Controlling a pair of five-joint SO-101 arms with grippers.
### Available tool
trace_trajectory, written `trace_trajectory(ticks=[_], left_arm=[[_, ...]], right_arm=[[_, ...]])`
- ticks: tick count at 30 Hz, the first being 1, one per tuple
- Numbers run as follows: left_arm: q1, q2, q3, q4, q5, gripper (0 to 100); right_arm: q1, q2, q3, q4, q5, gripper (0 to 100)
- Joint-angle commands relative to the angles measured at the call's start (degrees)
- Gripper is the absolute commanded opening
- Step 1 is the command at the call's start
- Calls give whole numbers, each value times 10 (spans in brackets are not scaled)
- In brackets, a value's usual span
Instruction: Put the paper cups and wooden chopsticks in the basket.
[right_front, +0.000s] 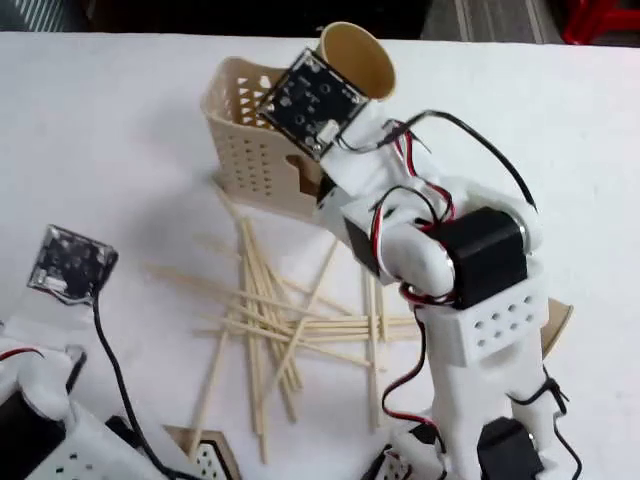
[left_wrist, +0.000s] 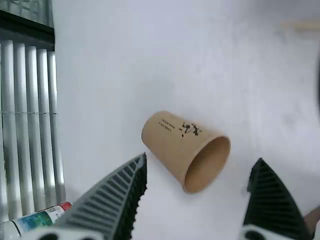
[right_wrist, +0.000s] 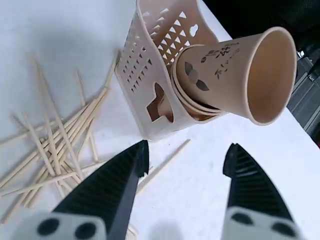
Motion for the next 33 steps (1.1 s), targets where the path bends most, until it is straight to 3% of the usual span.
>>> trace_trajectory(ticks=[1, 5, 18, 26, 33], left_arm=[[-54, 2, 48, -47, -105, 321], [-97, 2, 136, -152, -145, 321], [-145, 1, 429, -520, -144, 300], [-131, 1, 467, -562, -142, 36], [-131, 0, 444, -562, -52, 22]], right_arm=[[9, -38, 30, 2, 4, 251], [9, -50, 56, 1, 4, 251], [10, -49, 65, -3, -1, 251], [76, -48, 116, -147, -97, 252], [81, -48, 170, -345, -150, 249]])
